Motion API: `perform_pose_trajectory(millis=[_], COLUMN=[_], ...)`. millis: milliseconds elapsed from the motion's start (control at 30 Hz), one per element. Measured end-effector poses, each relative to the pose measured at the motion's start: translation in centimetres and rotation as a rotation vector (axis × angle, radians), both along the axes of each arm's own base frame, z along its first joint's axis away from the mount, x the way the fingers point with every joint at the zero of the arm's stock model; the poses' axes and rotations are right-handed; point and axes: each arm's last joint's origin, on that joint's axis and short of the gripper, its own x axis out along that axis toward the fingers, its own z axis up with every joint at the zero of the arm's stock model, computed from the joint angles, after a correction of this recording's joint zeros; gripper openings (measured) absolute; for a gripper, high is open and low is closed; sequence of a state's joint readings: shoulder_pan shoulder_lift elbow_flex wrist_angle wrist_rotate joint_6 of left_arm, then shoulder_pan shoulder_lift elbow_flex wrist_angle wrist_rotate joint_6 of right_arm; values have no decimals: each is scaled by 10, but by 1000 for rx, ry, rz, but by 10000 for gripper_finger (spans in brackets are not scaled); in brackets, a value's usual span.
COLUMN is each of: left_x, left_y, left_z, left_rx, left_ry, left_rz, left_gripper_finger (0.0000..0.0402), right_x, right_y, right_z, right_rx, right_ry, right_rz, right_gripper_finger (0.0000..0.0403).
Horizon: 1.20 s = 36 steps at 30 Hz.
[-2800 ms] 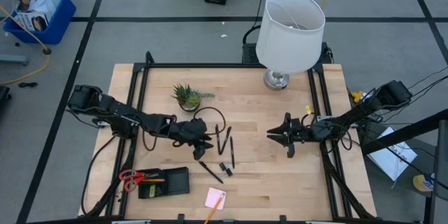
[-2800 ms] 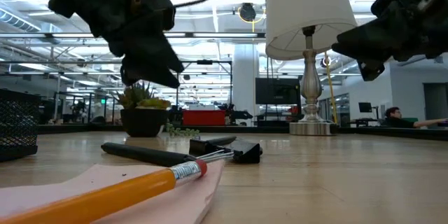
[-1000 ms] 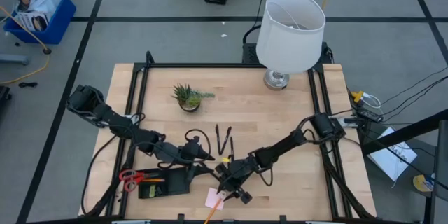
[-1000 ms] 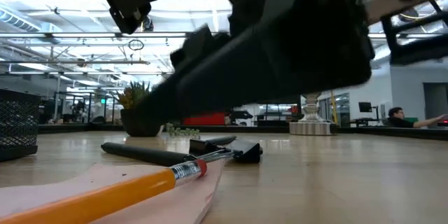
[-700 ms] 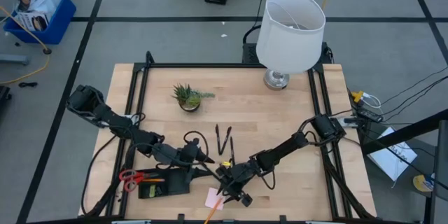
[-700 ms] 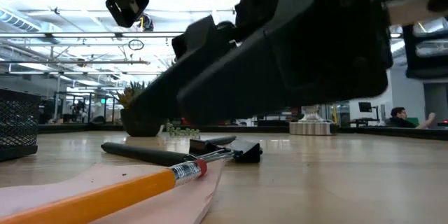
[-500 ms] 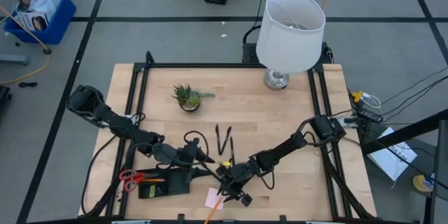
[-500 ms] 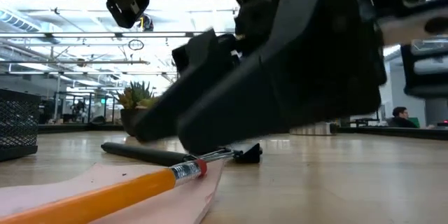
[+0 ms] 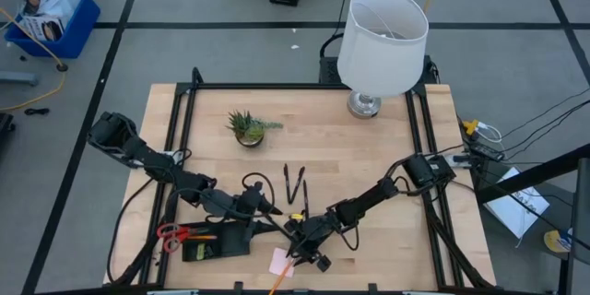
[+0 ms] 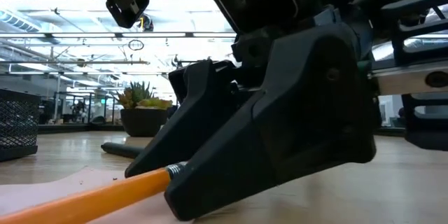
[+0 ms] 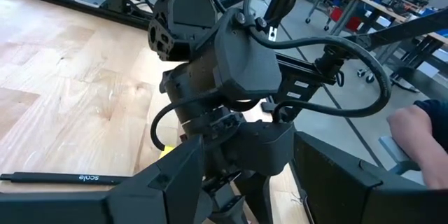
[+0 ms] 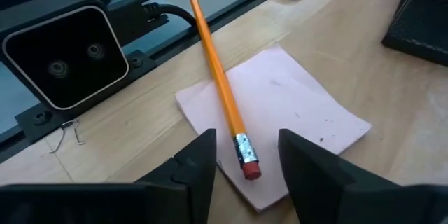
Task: Pick and place office supplies into organizer
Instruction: Put the pencil into the top left section of the desk organizer
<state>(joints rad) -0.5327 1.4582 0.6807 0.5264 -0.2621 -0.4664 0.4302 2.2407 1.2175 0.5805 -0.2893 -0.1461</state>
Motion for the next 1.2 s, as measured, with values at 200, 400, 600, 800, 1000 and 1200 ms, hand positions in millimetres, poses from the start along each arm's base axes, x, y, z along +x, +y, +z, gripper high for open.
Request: perform_pose_trajectory(millis=[200,400,600,800,1000,1200], left_x=[0,-1,-1,-1,-1,-5], left_y=[0,-2,-2,-2,-2,0], left_z=[0,0,-1,-1,1,13], left_rx=[-5,-2,0,0,-14,-31], left_ry=[3,6,6,6,-10,-48], left_rz=[1,-7,-7,-7,-6,-11], left_gripper_finger=[223,223,223,223,223,223], right_x=[1,1,1,1,2,2], right_y=[0,-1,-1,-2,-2,-7], right_z=[1,1,0,0,7,34], right_rx=[5,6,1,-11,-2,-101], right_ry=[-12,-10,-14,-27,-35,-99], right_rz=[-1,-4,-1,7,-10,-138], right_gripper_finger=[120,89,48,15,23,17])
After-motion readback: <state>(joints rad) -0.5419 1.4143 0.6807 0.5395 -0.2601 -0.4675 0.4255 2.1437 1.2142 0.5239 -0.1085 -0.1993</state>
